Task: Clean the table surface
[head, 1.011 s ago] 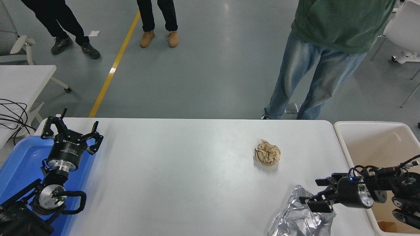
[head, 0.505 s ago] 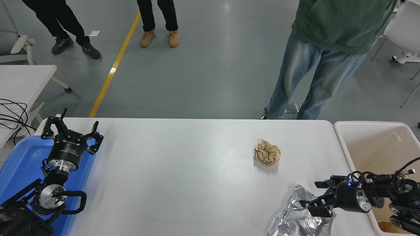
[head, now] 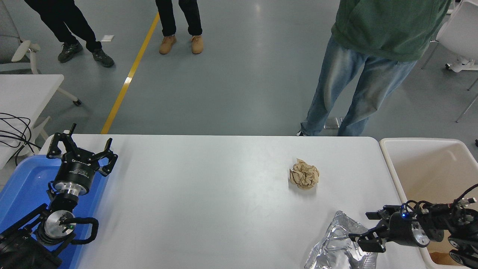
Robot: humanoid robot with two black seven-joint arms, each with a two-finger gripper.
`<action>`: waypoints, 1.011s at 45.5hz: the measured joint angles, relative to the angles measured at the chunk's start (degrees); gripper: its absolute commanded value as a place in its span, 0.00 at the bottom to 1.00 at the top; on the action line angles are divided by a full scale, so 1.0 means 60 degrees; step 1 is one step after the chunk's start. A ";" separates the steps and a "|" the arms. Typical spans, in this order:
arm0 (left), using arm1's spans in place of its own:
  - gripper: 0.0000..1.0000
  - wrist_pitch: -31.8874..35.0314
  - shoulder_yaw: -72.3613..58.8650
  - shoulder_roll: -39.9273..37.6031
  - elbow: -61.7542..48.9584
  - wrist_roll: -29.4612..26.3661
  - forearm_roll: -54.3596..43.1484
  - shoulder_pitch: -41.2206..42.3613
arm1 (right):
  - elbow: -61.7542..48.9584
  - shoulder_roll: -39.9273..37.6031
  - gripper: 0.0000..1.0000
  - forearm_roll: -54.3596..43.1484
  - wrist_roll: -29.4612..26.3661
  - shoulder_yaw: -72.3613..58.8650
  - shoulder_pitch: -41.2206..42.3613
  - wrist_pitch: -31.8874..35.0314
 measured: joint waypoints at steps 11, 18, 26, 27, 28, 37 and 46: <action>0.99 0.0000 0.0000 0.0000 0.0000 0.0000 0.0000 0.0000 | -0.0372 0.0341 0.90 0.0027 0.0009 -0.0025 -0.0080 -0.0103; 0.99 0.0000 0.0000 0.0000 0.0000 0.0000 0.0000 0.0000 | -0.0537 0.0441 0.82 0.0029 0.0015 -0.0040 -0.0116 -0.0131; 0.99 0.0000 0.0000 0.0000 0.0000 0.0000 0.0000 0.0000 | -0.0651 0.0536 0.74 0.0015 0.0017 -0.0163 -0.0122 -0.0242; 0.99 0.0000 0.0000 0.0000 0.0000 0.0000 0.0000 0.0000 | -0.0660 0.0546 0.74 0.0006 0.0017 -0.0193 -0.0120 -0.0275; 0.99 0.0000 0.0000 0.0000 0.0000 0.0000 0.0000 0.0000 | -0.0667 0.0552 0.72 0.0001 0.0018 -0.0213 -0.0115 -0.0293; 0.99 0.0000 0.0000 -0.0001 -0.0001 0.0000 0.0000 0.0000 | -0.0714 0.0576 0.52 -0.0028 0.0019 -0.0345 -0.0032 -0.0453; 0.99 0.0000 0.0000 -0.0001 -0.0003 0.0000 0.0000 0.0000 | -0.0734 0.0579 0.17 -0.0040 0.0019 -0.0399 0.0084 -0.0511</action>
